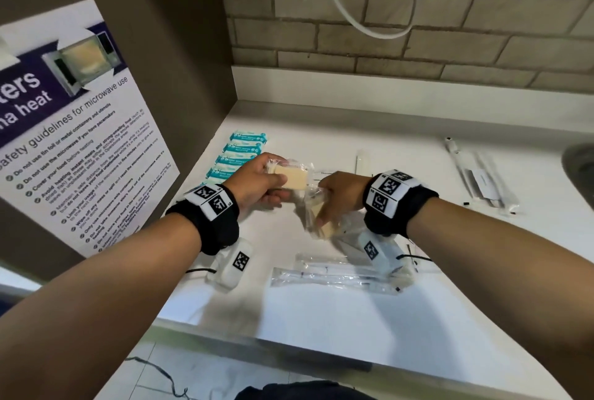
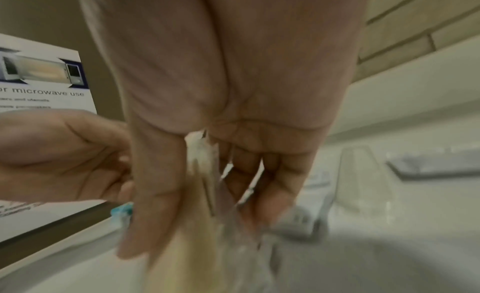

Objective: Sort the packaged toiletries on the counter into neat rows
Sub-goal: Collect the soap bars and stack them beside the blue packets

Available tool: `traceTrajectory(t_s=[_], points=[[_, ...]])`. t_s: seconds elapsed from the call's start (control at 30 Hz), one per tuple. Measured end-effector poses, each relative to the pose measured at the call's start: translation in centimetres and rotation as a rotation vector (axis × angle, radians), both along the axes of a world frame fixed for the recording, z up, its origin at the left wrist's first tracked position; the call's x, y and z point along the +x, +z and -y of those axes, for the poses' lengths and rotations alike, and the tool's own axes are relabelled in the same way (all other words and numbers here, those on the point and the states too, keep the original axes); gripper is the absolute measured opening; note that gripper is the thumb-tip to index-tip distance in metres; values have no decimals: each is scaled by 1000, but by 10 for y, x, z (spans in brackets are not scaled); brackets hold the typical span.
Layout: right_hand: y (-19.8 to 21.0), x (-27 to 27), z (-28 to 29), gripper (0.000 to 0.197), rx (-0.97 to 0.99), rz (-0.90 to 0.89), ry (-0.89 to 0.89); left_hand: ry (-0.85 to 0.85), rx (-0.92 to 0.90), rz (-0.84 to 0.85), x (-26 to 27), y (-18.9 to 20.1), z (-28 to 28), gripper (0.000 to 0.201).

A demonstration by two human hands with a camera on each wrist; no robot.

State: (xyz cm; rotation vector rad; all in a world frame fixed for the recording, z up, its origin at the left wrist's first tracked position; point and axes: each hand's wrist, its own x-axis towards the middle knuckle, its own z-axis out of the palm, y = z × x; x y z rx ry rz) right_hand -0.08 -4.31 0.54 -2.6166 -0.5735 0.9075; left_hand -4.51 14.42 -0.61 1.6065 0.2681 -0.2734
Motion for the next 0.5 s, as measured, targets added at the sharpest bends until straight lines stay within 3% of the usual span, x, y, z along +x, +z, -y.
traceTrajectory(t_s=[0.1, 0.2, 0.4, 0.5], points=[[21, 9, 5, 38, -9, 141, 22, 47, 53, 10, 1, -1, -3, 39], [40, 13, -1, 49, 28, 186, 46, 4, 91, -9, -5, -1, -1, 38], [52, 11, -26, 48, -25, 359, 180, -27, -144, -53, -15, 11, 5, 34], [46, 6, -34, 44, -51, 363, 212, -100, -97, -81, -17, 9, 1, 42]])
